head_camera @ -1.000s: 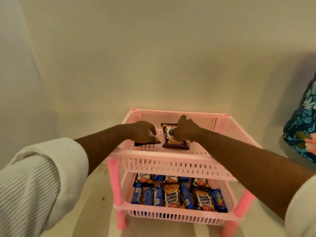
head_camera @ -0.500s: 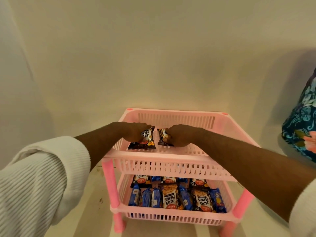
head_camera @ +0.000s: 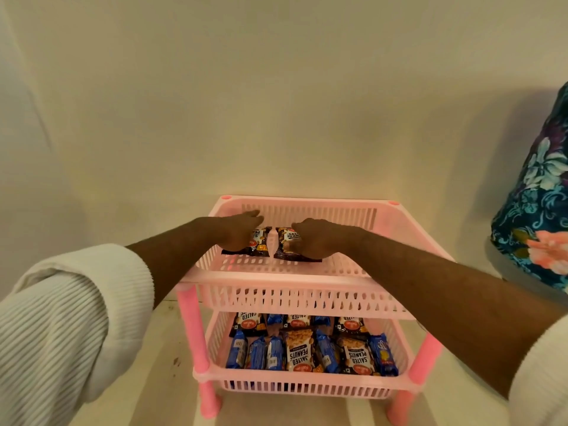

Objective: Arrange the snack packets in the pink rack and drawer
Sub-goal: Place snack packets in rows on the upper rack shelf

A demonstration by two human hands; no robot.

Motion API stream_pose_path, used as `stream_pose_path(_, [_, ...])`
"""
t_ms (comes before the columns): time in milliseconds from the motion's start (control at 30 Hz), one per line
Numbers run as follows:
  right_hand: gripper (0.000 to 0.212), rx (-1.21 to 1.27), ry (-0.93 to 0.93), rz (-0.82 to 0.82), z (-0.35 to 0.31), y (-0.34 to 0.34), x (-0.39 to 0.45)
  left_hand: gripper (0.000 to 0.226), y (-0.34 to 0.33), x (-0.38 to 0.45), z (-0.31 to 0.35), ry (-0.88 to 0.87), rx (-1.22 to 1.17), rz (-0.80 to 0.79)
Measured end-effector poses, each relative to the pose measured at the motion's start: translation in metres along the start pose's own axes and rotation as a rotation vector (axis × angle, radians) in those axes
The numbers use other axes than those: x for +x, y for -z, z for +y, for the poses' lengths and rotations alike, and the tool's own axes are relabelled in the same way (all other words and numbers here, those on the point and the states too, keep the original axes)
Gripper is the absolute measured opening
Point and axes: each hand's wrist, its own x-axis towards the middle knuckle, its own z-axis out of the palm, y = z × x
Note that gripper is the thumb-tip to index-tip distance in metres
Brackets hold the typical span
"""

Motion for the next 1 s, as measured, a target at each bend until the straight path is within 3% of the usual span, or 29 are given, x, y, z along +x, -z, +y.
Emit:
stream_pose_path(167, [0.054,0.053,-0.034,0.040,0.000,0.008,-0.026,0.066,0.018,-0.033,0.015,-0.038,-0.077,0.103])
stream_pose_path(300, [0.057,0.119,-0.048,0.193,-0.009,0.024,-0.072,0.056,0.033,-0.084,0.037,-0.068,-0.215,0.286])
stream_pose_path(500, [0.027,0.302,0.066,0.862,-0.026,0.018,-0.172,0.039,0.016,-0.181,0.092,-0.376,-0.441,0.873])
stream_pose_path(600, [0.014,0.383,0.184,1.114,-0.035,-0.017,-0.228,0.034,-0.031,-0.218,0.117,-0.445,-0.542,0.942])
stream_pose_path(667, [0.011,0.399,0.231,1.180,-0.037,-0.049,-0.253,0.033,-0.073,-0.232,0.133,-0.436,-0.581,0.900])
stream_pose_path(800, [0.007,0.411,0.172,1.065,-0.032,-0.129,-0.286,0.024,-0.159,-0.243,0.167,-0.414,-0.589,0.705])
stream_pose_path(1000, [0.012,0.454,-0.129,0.538,-0.006,-0.249,-0.325,0.019,-0.266,-0.240,0.217,-0.277,-0.607,0.281])
